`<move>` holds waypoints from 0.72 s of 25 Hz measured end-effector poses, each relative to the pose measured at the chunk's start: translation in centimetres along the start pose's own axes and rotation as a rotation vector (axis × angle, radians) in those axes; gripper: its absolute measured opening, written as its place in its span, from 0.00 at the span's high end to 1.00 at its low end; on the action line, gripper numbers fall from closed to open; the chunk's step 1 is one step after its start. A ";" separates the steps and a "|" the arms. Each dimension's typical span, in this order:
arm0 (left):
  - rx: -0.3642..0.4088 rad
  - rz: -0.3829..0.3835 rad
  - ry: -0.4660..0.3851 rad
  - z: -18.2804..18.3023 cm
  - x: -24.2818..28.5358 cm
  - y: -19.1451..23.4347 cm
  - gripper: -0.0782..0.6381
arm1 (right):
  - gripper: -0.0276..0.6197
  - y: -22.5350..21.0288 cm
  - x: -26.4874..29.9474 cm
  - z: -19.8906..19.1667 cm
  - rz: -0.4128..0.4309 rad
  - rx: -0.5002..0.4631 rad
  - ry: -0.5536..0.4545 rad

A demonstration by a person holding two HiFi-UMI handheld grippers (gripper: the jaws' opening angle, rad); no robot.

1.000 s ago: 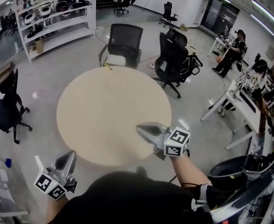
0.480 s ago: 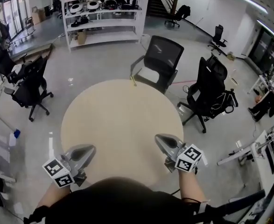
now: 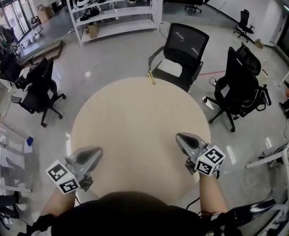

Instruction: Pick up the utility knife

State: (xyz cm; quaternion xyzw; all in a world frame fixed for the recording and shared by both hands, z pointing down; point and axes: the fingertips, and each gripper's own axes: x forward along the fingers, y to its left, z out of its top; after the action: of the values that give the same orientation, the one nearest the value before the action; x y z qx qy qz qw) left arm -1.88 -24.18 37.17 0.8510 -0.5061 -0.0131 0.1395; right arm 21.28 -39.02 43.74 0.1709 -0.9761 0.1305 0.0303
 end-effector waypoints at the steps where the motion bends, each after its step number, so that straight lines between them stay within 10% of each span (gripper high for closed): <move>1: 0.003 -0.013 0.000 -0.1 0.2 2.1 0.89 | 0.93 -0.7 1.3 -0.1 -0.031 0.000 -0.001; 8: 0.007 -0.074 -0.019 0.0 3.3 17.5 0.90 | 0.81 -5.0 11.3 -0.9 -0.190 -0.003 0.103; 18: -0.016 -0.063 -0.063 -1.8 11.5 26.6 0.90 | 0.70 -21.1 23.4 -0.7 -0.235 -0.103 0.270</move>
State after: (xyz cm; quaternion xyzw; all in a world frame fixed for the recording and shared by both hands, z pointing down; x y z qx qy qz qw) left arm -18.76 -45.66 46.95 0.8645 -0.4832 -0.0484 0.1295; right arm 6.52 -65.56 52.02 0.2628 -0.9419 0.0975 0.1849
